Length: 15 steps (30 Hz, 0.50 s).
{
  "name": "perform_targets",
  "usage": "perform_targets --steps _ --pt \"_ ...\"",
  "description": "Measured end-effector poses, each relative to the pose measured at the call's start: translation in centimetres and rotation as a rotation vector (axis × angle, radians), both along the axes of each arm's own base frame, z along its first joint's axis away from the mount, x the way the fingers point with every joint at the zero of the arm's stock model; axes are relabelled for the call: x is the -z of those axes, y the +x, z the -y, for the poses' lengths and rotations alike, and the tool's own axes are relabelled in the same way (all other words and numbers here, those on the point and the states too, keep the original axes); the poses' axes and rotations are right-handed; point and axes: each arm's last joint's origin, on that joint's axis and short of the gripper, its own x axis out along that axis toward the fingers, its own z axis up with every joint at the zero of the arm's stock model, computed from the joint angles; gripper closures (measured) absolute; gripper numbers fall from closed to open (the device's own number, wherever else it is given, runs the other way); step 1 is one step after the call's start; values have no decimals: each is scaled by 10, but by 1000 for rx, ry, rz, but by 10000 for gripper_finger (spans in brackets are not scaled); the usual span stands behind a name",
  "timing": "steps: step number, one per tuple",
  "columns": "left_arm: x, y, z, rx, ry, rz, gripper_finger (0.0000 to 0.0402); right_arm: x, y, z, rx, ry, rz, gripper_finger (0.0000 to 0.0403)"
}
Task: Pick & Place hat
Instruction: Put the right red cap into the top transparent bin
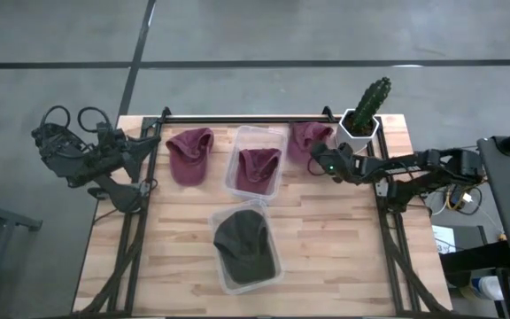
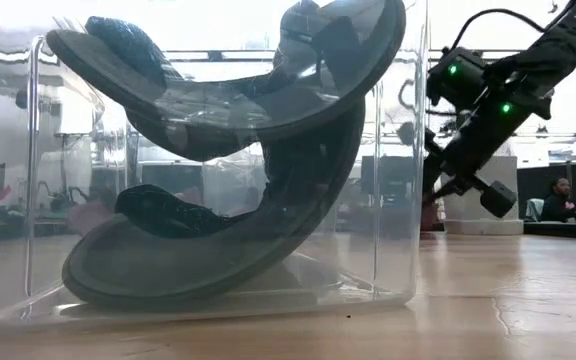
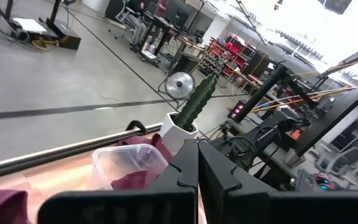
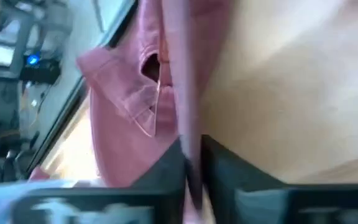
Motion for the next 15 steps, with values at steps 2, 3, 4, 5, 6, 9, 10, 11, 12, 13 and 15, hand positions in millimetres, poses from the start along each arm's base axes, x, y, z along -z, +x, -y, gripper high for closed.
perform_targets --steps 2,3,4,5,6,9,10,11,12,13,15 --pt "-1 0 0 0 -3 3 399 -7 -1 0 -28 -24 9 383" --pt "-1 0 0 1 -1 3 399 -10 -2 -1 -35 -33 18 386" --pt "-1 0 0 1 4 0 399 -13 -3 -1 -43 -46 23 388" --pt "-2 -1 0 2 9 -2 399 -17 -4 -1 -44 -61 34 389" --pt "-2 -1 -1 2 13 -4 399 -21 -5 -1 -39 -76 48 390" --pt "-2 -1 -1 2 15 -5 399 -34 -9 -2 -24 -125 93 391" --pt "-2 -1 -1 2 15 -5 399 -39 -11 -2 -25 -140 109 391" --pt "-2 -1 -1 2 16 -6 399 -43 -12 -3 -32 -155 118 391" --pt "-2 -1 -1 2 16 -6 399 -48 -13 -3 -38 -168 130 392" --pt "-2 -1 -1 2 16 -5 399 -53 -14 -3 -42 -180 146 392" --pt "-2 -1 -1 2 16 -6 399 -64 -15 -4 -55 -206 186 392"
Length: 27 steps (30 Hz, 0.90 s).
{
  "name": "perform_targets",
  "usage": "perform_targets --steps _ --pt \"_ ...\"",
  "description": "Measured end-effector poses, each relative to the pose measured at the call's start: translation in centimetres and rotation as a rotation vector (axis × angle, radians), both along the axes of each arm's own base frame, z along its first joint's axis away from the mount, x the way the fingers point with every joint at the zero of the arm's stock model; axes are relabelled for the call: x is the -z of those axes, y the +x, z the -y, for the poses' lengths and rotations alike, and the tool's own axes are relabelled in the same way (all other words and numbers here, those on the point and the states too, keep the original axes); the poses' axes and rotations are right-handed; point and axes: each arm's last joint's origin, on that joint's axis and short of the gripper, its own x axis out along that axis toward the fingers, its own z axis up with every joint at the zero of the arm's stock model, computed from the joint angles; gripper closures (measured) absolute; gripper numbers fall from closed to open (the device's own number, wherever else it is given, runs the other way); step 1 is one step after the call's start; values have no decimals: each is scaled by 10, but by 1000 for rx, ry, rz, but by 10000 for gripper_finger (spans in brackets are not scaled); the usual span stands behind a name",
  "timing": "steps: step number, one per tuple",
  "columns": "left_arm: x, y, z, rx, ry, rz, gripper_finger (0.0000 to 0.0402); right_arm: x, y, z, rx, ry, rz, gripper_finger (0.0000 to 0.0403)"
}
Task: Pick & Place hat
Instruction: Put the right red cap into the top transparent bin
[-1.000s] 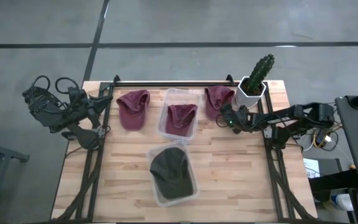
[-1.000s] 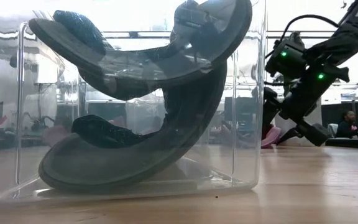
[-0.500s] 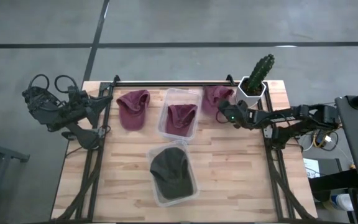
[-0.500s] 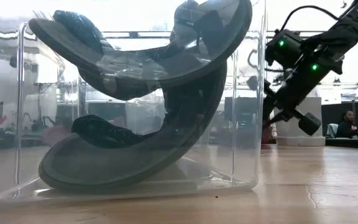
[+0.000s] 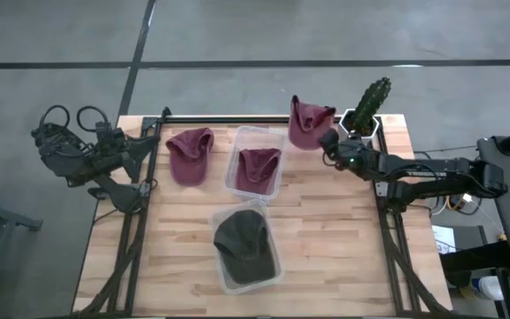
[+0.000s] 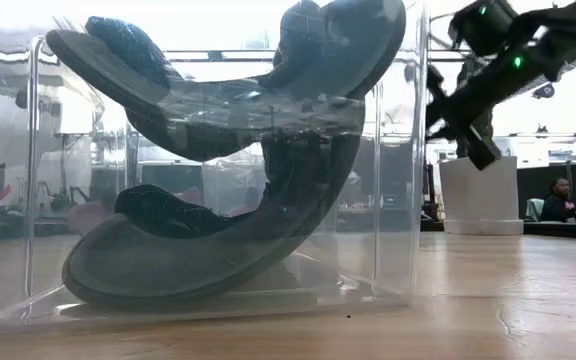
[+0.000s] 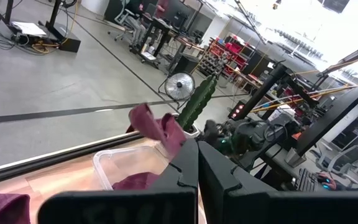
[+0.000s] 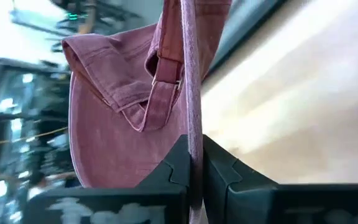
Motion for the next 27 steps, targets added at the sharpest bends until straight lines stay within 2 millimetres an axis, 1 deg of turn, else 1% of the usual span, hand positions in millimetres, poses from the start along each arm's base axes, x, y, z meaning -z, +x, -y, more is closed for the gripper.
perform_targets --steps 5,9,11,14,21,24,27 --pt "0 0 0 -1 6 -3 399 -36 10 -8 -106 -69 88 393" --pt "0 0 0 -3 7 -3 399 -66 24 -15 -155 -90 159 392" --pt "0 0 0 -21 -7 10 399 -78 33 -19 -172 -76 181 392" --pt "0 -1 -1 -43 -33 34 399 -91 52 -28 -215 -40 153 392" --pt "0 -1 -1 -38 11 6 399 -113 102 -56 -287 75 51 391" --pt "-1 -2 -2 -37 13 5 399 -125 113 -66 -298 122 -30 391" --pt "-1 -3 -2 -36 29 -4 399 -132 123 -75 -283 169 -103 391"
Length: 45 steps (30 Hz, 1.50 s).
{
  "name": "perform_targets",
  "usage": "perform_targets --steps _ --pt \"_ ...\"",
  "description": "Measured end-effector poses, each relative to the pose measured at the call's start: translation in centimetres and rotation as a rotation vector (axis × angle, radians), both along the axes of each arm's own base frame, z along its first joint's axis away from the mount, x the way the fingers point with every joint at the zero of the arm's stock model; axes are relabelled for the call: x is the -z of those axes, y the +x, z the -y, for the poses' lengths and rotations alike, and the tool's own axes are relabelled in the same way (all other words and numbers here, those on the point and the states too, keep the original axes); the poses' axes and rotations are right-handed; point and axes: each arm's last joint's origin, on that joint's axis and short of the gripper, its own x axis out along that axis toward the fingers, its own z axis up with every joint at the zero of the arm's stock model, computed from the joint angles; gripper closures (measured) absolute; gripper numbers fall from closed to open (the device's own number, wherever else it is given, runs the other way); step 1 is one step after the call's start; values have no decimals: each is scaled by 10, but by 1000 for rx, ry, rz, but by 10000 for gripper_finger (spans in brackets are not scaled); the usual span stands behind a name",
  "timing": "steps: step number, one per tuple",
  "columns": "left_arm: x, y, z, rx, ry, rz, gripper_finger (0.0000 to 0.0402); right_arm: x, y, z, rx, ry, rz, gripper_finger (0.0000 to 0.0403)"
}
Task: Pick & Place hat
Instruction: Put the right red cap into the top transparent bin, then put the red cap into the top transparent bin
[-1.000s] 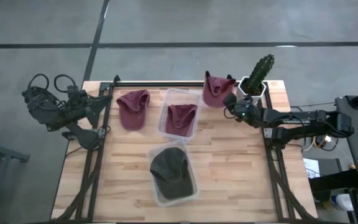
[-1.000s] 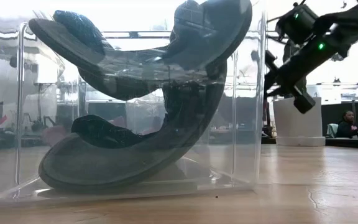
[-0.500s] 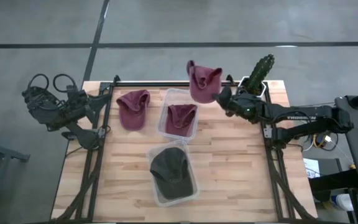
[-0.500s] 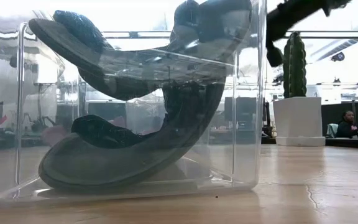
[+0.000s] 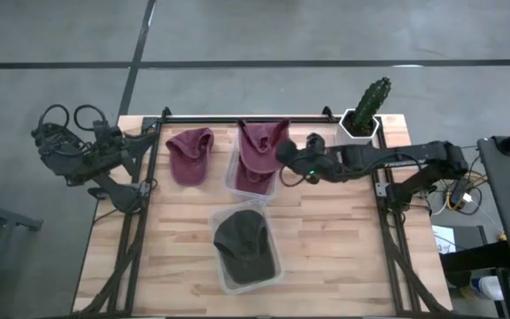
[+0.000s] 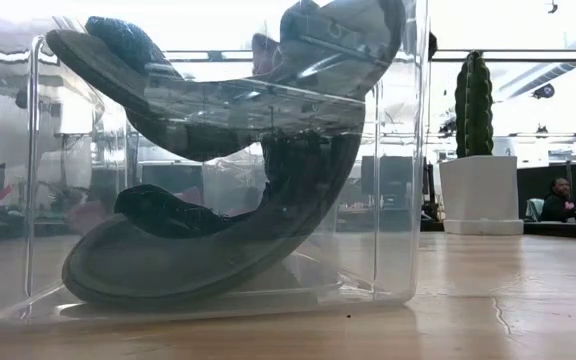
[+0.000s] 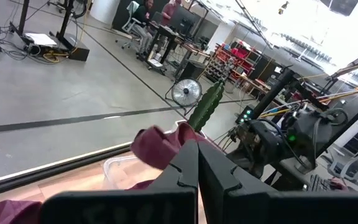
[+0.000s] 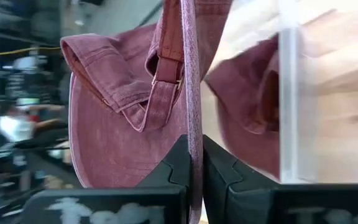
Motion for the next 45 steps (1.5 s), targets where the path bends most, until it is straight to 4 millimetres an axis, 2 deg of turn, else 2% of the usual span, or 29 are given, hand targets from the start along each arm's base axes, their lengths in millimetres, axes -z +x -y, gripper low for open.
perform_targets --steps 5,10,16,22,27,32,36,40,45 --pt "0 0 -1 -15 6 1 399 -2 23 -7 44 26 -60 390" --pt "0 -1 -1 -14 20 -8 399 9 46 -8 72 48 -89 390" --pt "0 -1 -1 -14 23 -10 399 23 52 -8 136 70 -155 390" --pt "0 -1 -1 -15 23 -10 399 28 54 -10 120 112 -163 385" --pt "0 -1 -1 -15 25 -12 399 30 56 -10 64 102 -184 338" --pt "1 0 0 -17 36 -25 399 30 57 -10 47 92 -176 264" --pt "2 0 0 -20 42 -32 399 29 62 -12 -48 142 -158 203" --pt "3 0 0 -20 47 -38 399 11 67 -24 -188 34 -82 164" --pt "8 1 2 49 55 -84 399 -12 70 -34 -339 -175 -82 153"
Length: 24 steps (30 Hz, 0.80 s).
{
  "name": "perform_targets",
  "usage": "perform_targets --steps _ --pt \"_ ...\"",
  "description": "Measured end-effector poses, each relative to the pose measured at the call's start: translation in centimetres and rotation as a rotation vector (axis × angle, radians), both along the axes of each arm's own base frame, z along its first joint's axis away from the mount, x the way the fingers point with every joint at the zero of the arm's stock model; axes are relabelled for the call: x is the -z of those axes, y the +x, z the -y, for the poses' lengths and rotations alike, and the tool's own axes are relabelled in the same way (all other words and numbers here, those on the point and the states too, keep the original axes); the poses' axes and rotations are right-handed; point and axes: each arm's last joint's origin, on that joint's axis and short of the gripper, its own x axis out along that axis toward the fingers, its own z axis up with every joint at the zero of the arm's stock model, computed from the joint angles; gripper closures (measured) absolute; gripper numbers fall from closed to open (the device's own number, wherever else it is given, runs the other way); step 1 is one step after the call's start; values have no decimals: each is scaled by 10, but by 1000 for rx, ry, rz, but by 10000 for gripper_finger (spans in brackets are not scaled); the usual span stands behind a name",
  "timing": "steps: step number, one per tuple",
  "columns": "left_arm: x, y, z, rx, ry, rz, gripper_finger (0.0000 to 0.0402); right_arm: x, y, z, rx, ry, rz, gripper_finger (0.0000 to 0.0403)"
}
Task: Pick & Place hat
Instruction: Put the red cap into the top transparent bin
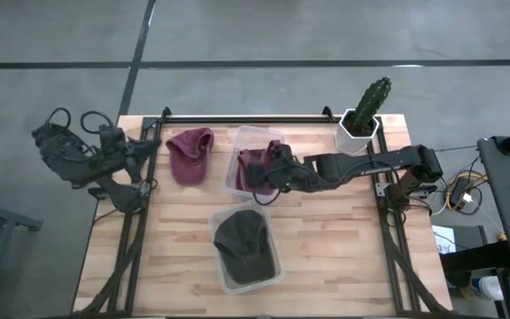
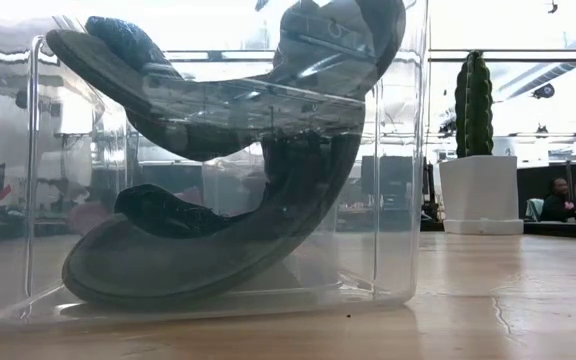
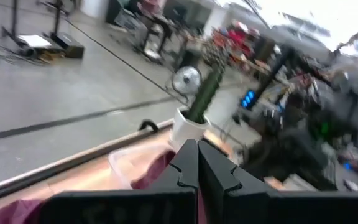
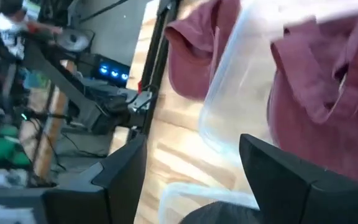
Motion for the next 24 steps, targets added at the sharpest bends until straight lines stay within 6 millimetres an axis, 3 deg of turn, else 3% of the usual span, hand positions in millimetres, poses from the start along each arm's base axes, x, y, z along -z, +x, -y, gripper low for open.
perform_targets --steps 5,14,24 --pt "16 5 5 60 -126 5 399 -17 0 0 -36 -106 5 168" --pt "57 16 11 -11 -374 54 393 -56 -1 9 -159 -343 6 184" --pt "122 12 0 -215 -585 88 262 -86 -9 12 -335 -570 -54 184"
